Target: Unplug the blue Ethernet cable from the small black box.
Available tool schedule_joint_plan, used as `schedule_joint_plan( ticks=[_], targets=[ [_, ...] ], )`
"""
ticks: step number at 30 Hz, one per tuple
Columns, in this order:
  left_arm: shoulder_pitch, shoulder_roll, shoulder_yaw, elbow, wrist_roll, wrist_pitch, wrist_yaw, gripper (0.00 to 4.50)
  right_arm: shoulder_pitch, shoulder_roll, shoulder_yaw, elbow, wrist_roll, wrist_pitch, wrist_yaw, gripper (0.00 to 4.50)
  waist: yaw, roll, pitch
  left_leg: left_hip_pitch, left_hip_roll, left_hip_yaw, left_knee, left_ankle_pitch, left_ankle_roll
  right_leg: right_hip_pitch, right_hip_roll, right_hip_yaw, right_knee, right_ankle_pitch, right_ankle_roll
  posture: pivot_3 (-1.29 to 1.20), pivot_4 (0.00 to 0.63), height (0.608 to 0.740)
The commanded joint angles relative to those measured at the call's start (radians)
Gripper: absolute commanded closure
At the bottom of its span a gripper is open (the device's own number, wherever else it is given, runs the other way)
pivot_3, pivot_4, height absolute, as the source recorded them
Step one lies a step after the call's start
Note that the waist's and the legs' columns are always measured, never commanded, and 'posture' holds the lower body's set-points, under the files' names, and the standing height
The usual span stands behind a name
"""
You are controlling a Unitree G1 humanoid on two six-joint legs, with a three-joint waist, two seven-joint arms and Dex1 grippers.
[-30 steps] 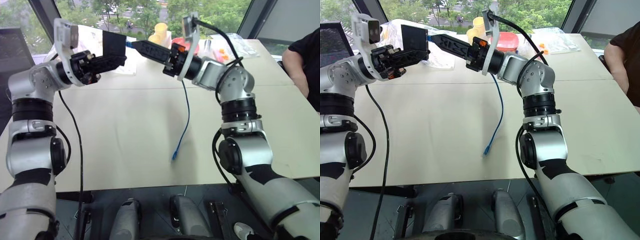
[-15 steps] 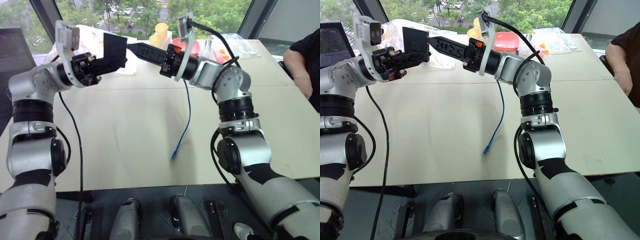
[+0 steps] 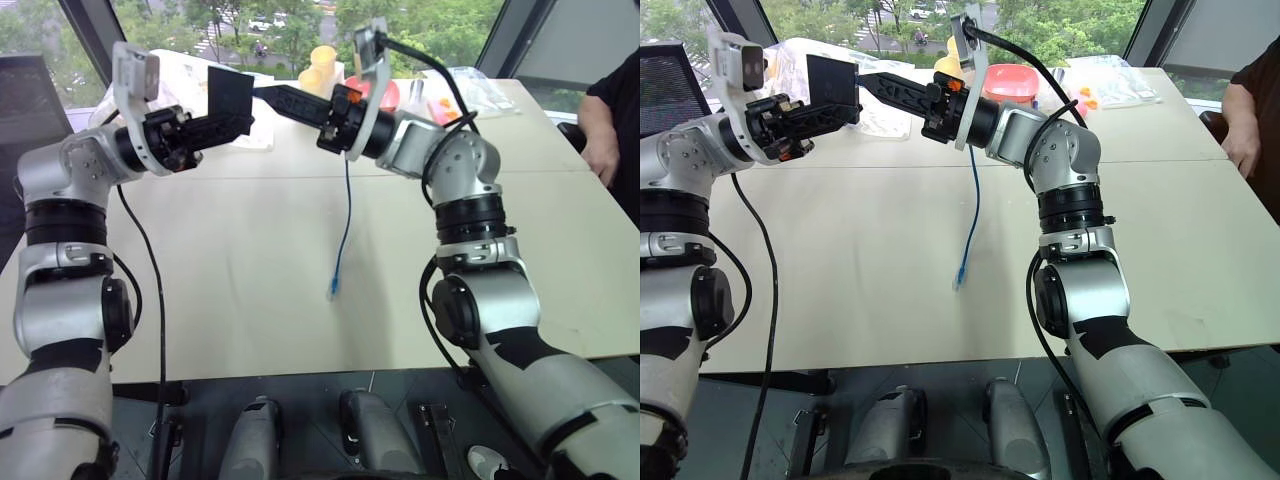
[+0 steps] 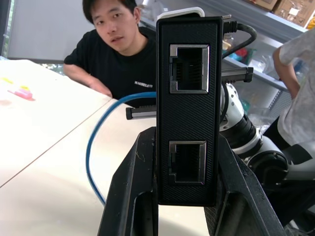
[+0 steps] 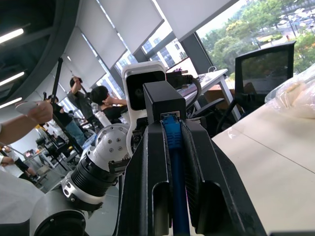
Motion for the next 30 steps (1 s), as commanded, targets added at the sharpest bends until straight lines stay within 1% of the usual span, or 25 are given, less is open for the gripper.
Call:
schedule_joint_plan(
  ticks=[1, 5, 10, 14, 17, 19, 20, 21, 22, 24, 25, 27, 28, 30],
  targets=[
    [-0.019, 0.007, 0.024, -0.028, -0.019, -0.003, -0.014, 3.96, -0.019, -0.013, 0.013, -0.027, -0.019, -0.011, 0.002, 4.46, 0.000, 0.000, 0.000, 0.000, 0.000, 0.000, 0.000, 0.000, 0.000, 0.000, 0.000, 0.000, 0.000, 0.000, 0.000, 0.00, 0.150, 0.740],
    [-0.027, 0.022, 0.033, -0.016, -0.014, -0.016, -0.009, 3.96, -0.004, -0.038, 0.013, -0.041, -0.009, 0.011, 0.014, 4.46, 0.000, 0.000, 0.000, 0.000, 0.000, 0.000, 0.000, 0.000, 0.000, 0.000, 0.000, 0.000, 0.000, 0.000, 0.000, 0.00, 0.150, 0.740],
    [-0.059, 0.073, 0.064, 0.030, -0.009, -0.035, 0.003, 3.96, 0.067, -0.137, -0.011, -0.106, 0.017, 0.083, 0.023, 4.46, 0.002, 0.000, 0.000, 0.000, 0.000, 0.000, 0.000, 0.000, 0.000, 0.000, 0.000, 0.000, 0.000, 0.000, 0.000, 0.00, 0.150, 0.740],
    [-0.073, 0.102, 0.079, 0.058, -0.009, -0.042, 0.005, 3.96, 0.128, -0.201, -0.044, -0.180, 0.051, 0.148, -0.004, 4.46, 0.002, 0.000, 0.000, 0.000, 0.000, 0.000, 0.000, 0.000, 0.000, 0.000, -0.001, 0.000, -0.001, 0.000, 0.000, 0.00, 0.150, 0.740],
    [-0.069, 0.101, 0.079, 0.057, -0.006, -0.037, 0.003, 3.96, 0.159, -0.215, -0.057, -0.218, 0.052, 0.160, -0.035, 4.46, 0.000, 0.000, 0.000, 0.000, 0.000, 0.000, 0.000, 0.000, 0.000, 0.000, -0.001, 0.000, -0.001, 0.000, 0.000, 0.00, 0.150, 0.740],
    [-0.053, 0.087, 0.070, 0.038, -0.004, -0.028, 0.005, 3.96, 0.189, -0.213, -0.046, -0.235, 0.011, 0.116, -0.075, 4.46, 0.000, 0.000, 0.000, 0.000, 0.000, 0.000, 0.000, 0.000, 0.000, 0.000, 0.000, 0.000, 0.000, 0.000, 0.000, 0.00, 0.150, 0.740],
    [-0.029, 0.070, 0.046, 0.012, 0.014, -0.049, 0.007, 3.96, 0.217, -0.214, -0.021, -0.218, -0.047, 0.057, -0.108, 4.46, 0.000, 0.000, 0.000, 0.001, 0.000, 0.000, 0.000, 0.000, 0.000, 0.000, 0.000, 0.000, 0.000, 0.000, 0.000, 0.00, 0.150, 0.740],
    [-0.010, 0.014, 0.041, 0.001, 0.030, -0.088, 0.075, 3.96, 0.266, -0.228, 0.040, -0.140, -0.184, -0.081, -0.192, 4.46, 0.001, 0.000, -0.001, 0.001, 0.000, 0.000, 0.000, 0.000, 0.000, 0.000, 0.000, 0.000, 0.000, 0.000, 0.000, 0.00, 0.150, 0.740],
    [0.016, -0.043, 0.032, -0.016, 0.054, -0.139, 0.147, 3.96, 0.308, -0.239, 0.073, -0.066, -0.280, -0.184, -0.265, 4.46, 0.006, 0.000, -0.003, 0.001, 0.000, 0.000, 0.000, 0.000, 0.000, 0.002, 0.000, 0.000, -0.001, 0.000, 0.000, 0.00, 0.150, 0.740],
    [0.069, -0.132, 0.014, -0.051, 0.101, -0.232, 0.253, 3.96, 0.363, -0.256, 0.105, 0.022, -0.396, -0.319, -0.357, 4.46, 0.028, 0.000, -0.003, 0.009, -0.001, 0.000, -0.001, 0.000, 0.000, 0.011, -0.001, -0.001, -0.005, 0.000, 0.000, 0.00, 0.150, 0.740],
    [0.095, -0.159, 0.002, -0.069, 0.122, -0.270, 0.280, 3.96, 0.376, -0.259, 0.107, 0.042, -0.422, -0.354, -0.376, 4.46, 0.031, 0.000, -0.003, 0.009, -0.002, 0.000, 0.000, 0.000, 0.000, 0.012, -0.002, 0.000, -0.006, 0.000, 0.000, 0.00, 0.150, 0.740],
    [0.157, -0.235, -0.027, -0.092, 0.179, -0.395, 0.359, 3.96, 0.414, -0.258, 0.079, 0.032, -0.427, -0.398, -0.394, 3.60, 0.030, 0.002, -0.002, 0.005, -0.003, 0.002, 0.001, 0.000, 0.000, 0.008, -0.004, 0.003, -0.005, 0.000, 0.000, 0.00, 0.150, 0.740],
    [0.182, -0.270, -0.035, -0.095, 0.200, -0.441, 0.399, 3.96, 0.434, -0.257, 0.068, 0.007, -0.424, -0.415, -0.393, 3.32, 0.029, 0.002, -0.002, 0.001, -0.003, 0.003, 0.002, 0.000, 0.000, 0.004, -0.004, 0.005, -0.005, 0.001, 0.003, 0.00, 0.150, 0.740],
    [0.220, -0.327, -0.047, -0.080, 0.237, -0.522, 0.471, 3.96, 0.466, -0.251, 0.048, -0.052, -0.419, -0.435, -0.407, 2.27, 0.023, 0.002, -0.001, -0.002, -0.004, 0.007, 0.003, 0.000, 0.000, 0.000, -0.004, 0.008, -0.004, 0.004, 0.007, 0.00, 0.150, 0.740]
  ],
)
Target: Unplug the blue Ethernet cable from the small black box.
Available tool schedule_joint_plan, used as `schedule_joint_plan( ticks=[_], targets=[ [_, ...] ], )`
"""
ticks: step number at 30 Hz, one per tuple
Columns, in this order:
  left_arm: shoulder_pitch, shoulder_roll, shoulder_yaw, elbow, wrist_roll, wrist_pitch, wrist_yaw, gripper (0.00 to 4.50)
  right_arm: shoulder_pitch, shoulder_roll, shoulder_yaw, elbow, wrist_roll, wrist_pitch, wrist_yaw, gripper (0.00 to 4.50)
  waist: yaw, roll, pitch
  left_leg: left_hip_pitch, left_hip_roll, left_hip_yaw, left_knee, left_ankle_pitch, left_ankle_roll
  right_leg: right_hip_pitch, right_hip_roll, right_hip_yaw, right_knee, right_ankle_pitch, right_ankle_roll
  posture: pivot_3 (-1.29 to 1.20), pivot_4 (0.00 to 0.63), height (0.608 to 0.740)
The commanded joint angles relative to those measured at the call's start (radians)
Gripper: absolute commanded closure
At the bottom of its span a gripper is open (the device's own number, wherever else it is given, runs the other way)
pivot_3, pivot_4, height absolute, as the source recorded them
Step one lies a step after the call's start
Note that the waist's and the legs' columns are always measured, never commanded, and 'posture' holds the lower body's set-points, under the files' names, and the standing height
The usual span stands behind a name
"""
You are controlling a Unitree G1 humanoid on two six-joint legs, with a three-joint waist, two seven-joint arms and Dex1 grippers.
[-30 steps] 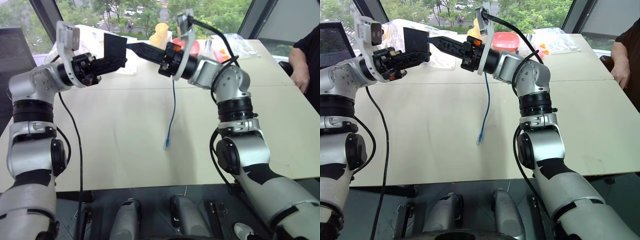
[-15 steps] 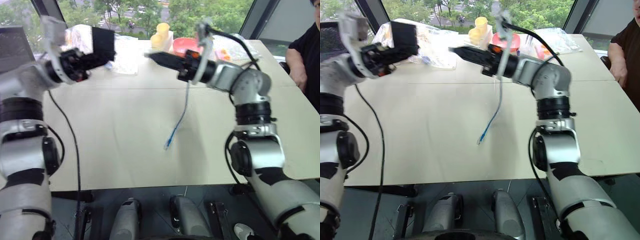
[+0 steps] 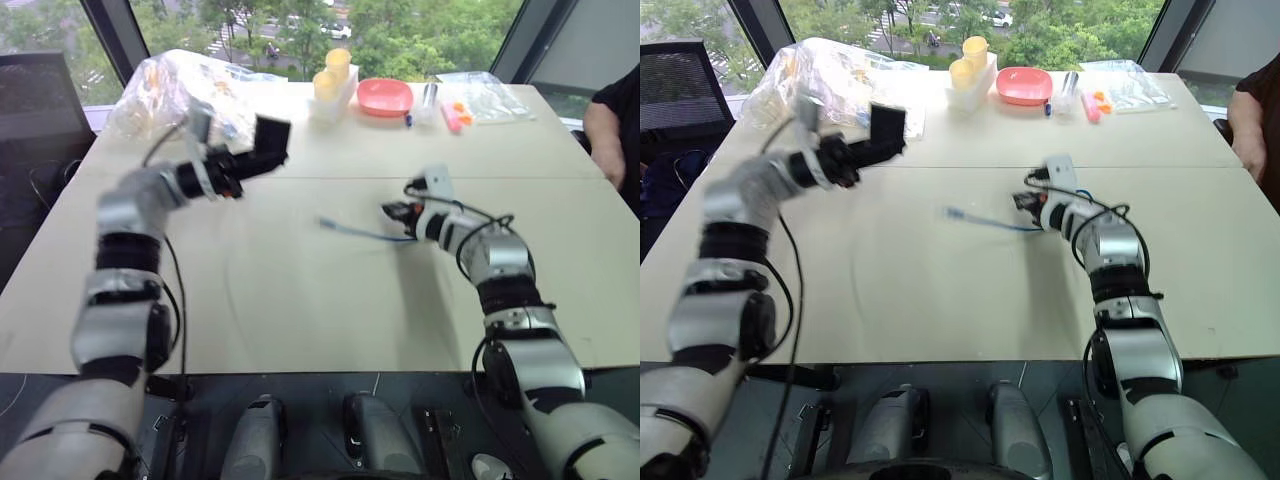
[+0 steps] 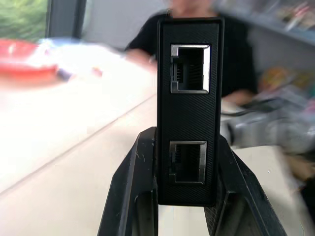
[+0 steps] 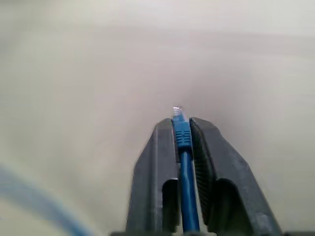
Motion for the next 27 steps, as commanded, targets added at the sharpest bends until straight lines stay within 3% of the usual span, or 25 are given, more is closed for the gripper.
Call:
schedule_joint_plan(
  ticks=[1, 4, 5, 12, 14, 22, 27],
  targets=[
    [0.015, -0.060, -0.015, -0.016, 0.066, -0.169, 0.122, 3.96, 0.001, -0.013, -0.051, -0.153, -0.001, -0.072, -0.026, 1.74, -0.003, 0.000, 0.000, 0.000, 0.000, 0.000, 0.000, 0.000, 0.000, 0.000, 0.000, 0.000, 0.000, 0.000, 0.000, 0.00, 0.150, 0.740],
    [0.039, -0.104, -0.037, 0.072, 0.130, -0.302, 0.203, 3.96, 0.053, -0.006, -0.052, -0.258, -0.022, -0.096, -0.059, 0.15, -0.001, 0.000, 0.000, 0.003, 0.001, 0.000, -0.001, 0.000, 0.000, 0.001, 0.002, 0.000, 0.000, 0.000, 0.000, 0.00, 0.150, 0.740],
    [0.040, -0.121, -0.038, 0.115, 0.147, -0.344, 0.239, 3.96, 0.072, 0.004, -0.063, -0.311, -0.013, -0.090, -0.078, 0.04, -0.001, 0.000, 0.000, 0.005, 0.001, -0.001, -0.001, 0.000, 0.000, 0.003, 0.003, 0.000, 0.000, 0.000, 0.000, 0.00, 0.150, 0.740],
    [0.028, -0.163, -0.051, 0.345, 0.241, -0.542, 0.382, 3.96, 0.151, 0.031, -0.066, -0.560, -0.004, -0.041, -0.143, 0.04, 0.002, 0.000, 0.000, 0.004, 0.001, -0.001, 0.001, 0.000, 0.000, 0.005, 0.003, 0.000, -0.001, 0.000, 0.000, 0.00, 0.150, 0.740],
    [0.023, -0.167, -0.042, 0.373, 0.234, -0.545, 0.370, 2.96, 0.157, 0.033, -0.066, -0.577, -0.007, -0.030, -0.155, 0.00, 0.004, 0.000, 0.000, 0.004, 0.001, -0.001, 0.001, 0.000, 0.000, 0.005, 0.003, 0.000, -0.001, 0.000, 0.000, 0.00, 0.150, 0.740],
    [0.027, -0.106, -0.027, 0.312, 0.227, -0.519, 0.369, 0.86, 0.176, 0.043, -0.058, -0.606, -0.008, -0.026, -0.169, 0.00, 0.002, 0.000, 0.000, 0.004, 0.001, -0.001, 0.001, 0.000, 0.000, 0.005, 0.003, -0.001, -0.001, 0.000, 0.000, 0.00, 0.150, 0.740],
    [0.115, 0.008, -0.012, -0.022, 0.157, -0.272, 0.318, 0.86, 0.198, 0.040, -0.059, -0.633, -0.006, -0.019, -0.167, 0.00, -0.002, 0.001, -0.001, 0.004, 0.001, -0.002, 0.001, 0.000, 0.000, 0.005, 0.003, -0.001, -0.001, 0.000, 0.000, 0.00, 0.150, 0.740]
  ],
)
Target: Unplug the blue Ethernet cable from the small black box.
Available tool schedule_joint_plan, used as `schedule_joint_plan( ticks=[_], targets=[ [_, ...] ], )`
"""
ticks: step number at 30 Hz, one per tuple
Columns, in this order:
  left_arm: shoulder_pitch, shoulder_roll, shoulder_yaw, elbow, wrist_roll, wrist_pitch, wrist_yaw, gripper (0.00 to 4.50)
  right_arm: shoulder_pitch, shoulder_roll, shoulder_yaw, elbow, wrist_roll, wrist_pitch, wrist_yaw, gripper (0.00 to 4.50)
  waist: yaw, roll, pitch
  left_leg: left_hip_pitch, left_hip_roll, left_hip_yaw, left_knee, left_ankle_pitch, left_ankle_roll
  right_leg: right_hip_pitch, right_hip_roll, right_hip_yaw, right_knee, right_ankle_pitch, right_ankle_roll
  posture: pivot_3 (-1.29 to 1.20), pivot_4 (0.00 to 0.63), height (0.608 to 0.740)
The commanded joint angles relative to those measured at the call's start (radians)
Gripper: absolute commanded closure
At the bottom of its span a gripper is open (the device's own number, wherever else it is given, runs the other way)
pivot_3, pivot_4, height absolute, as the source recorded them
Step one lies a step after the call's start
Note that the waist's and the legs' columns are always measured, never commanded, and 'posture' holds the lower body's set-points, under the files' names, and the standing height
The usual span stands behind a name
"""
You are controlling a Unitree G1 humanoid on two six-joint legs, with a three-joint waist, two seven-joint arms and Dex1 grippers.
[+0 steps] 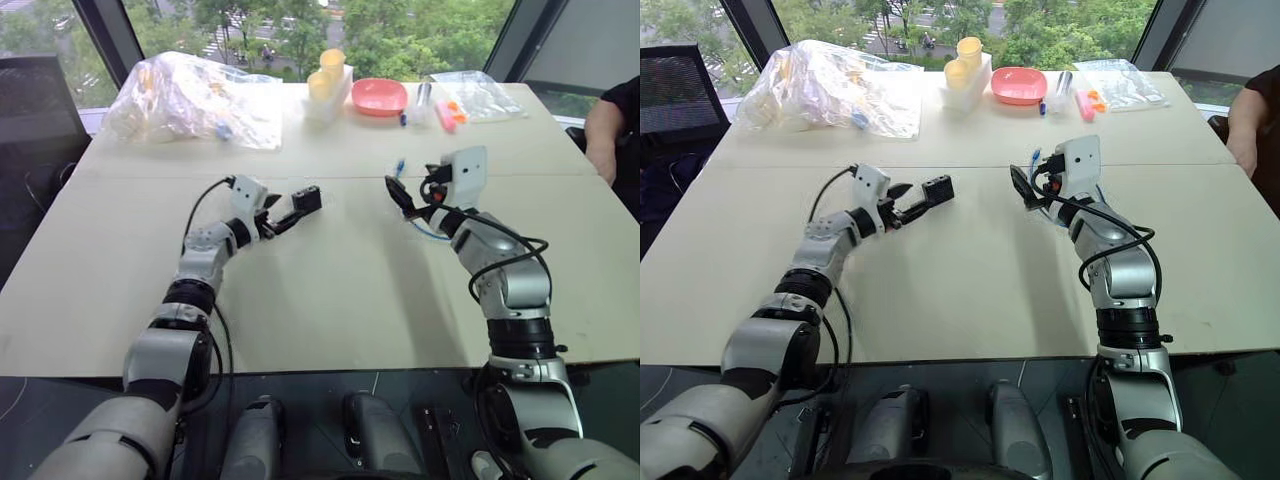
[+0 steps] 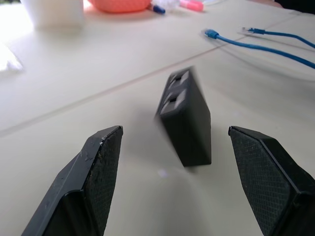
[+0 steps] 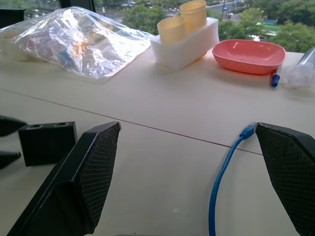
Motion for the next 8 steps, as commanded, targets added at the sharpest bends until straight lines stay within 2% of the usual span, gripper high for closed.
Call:
schedule_joint_plan(
  ticks=[1, 5, 8],
  targets=[
    [0.083, 0.087, 0.031, -0.310, -0.086, 0.223, -0.048, 0.86, 0.009, -0.004, -0.013, -0.072, 0.003, -0.002, -0.001, 0.00, -0.002, 0.000, 0.000, 0.000, 0.000, 0.000, 0.000, 0.000, 0.000, 0.000, 0.000, 0.000, 0.000, 0.000, 0.000, 0.00, 0.150, 0.740],
    [0.270, 0.218, 0.065, -0.691, -0.212, 0.509, -0.086, 0.86, 0.047, -0.014, -0.010, -0.126, 0.015, 0.028, 0.014, 0.00, -0.007, 0.000, 0.000, 0.001, 0.002, 0.000, -0.002, 0.000, 0.000, 0.000, 0.000, 0.000, 0.000, 0.000, 0.000, 0.00, 0.150, 0.740],
    [0.396, 0.265, 0.125, -0.878, -0.285, 0.667, -0.027, 0.86, 0.098, -0.025, -0.018, -0.208, 0.058, 0.071, 0.049, 0.00, -0.005, 0.000, 0.000, 0.001, 0.003, -0.001, -0.002, 0.000, 0.000, 0.000, -0.001, 0.000, 0.000, 0.000, 0.000, 0.00, 0.150, 0.740]
  ],
)
